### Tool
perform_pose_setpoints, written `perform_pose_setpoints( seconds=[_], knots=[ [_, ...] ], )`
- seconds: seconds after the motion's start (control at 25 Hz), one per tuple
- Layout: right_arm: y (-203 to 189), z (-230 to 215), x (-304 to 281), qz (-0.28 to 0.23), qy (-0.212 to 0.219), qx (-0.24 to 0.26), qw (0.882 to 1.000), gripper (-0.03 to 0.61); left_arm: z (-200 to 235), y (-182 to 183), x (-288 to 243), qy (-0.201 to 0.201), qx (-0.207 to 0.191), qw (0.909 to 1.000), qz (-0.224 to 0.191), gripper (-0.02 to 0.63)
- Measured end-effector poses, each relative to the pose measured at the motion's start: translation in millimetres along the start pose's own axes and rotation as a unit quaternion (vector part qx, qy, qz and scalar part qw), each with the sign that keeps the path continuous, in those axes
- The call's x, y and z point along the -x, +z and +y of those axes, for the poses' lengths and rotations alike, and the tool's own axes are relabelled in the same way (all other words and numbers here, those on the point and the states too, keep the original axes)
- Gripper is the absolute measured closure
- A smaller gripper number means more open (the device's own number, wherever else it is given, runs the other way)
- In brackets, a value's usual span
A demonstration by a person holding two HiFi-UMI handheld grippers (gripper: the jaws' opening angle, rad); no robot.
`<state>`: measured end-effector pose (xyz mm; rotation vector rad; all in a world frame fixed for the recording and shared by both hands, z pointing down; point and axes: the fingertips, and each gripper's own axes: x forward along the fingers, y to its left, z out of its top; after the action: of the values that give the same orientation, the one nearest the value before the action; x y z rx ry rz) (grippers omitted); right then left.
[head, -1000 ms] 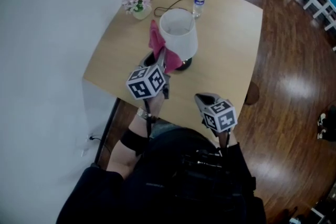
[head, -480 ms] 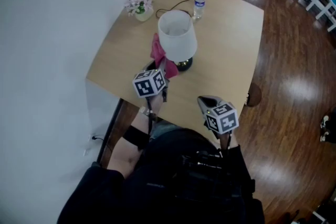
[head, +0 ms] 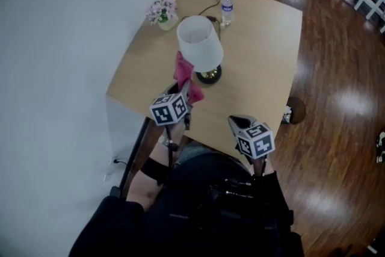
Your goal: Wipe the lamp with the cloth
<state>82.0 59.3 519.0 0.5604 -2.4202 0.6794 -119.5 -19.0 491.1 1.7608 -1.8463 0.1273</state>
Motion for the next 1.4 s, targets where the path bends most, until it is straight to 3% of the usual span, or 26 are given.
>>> perform_pose_setpoints(
  seconds=[0.24,0.56,0.72,0.84,1.04,1.24,1.4],
  knots=[
    [-27.7,-1.7,17.6,-0.005,0.007,-0.024,1.000,0.574,-48.1,39.2,45.7,-0.029,0.022,0.9971,-0.067,0.505],
    [-38.9,-6.3,25.9,0.021,-0.004,-0.027,0.999,0.574,-92.6,136.2,44.6,-0.031,0.059,0.9796,-0.190,0.503],
    [-31.7,-7.3,27.0,0.037,-0.014,-0.013,0.999,0.574,-90.7,146.5,33.2,-0.023,0.064,0.9755,-0.209,0.502],
    [-27.8,-14.3,30.1,0.045,-0.028,-0.005,0.999,0.574,-90.1,148.1,31.0,-0.014,0.045,0.9726,-0.228,0.502],
    [-25.6,-24.8,27.8,0.045,-0.034,-0.017,0.998,0.574,-86.5,131.6,23.2,-0.003,0.034,0.9760,-0.215,0.502],
    [-21.7,-27.4,25.5,0.064,0.014,0.011,0.998,0.574,-63.7,92.8,2.2,0.047,0.055,0.9826,-0.171,0.502],
    [-16.3,-46.5,36.2,0.073,0.042,0.052,0.995,0.574,-54.7,65.2,-10.7,0.089,0.066,0.9818,-0.154,0.502]
  ],
)
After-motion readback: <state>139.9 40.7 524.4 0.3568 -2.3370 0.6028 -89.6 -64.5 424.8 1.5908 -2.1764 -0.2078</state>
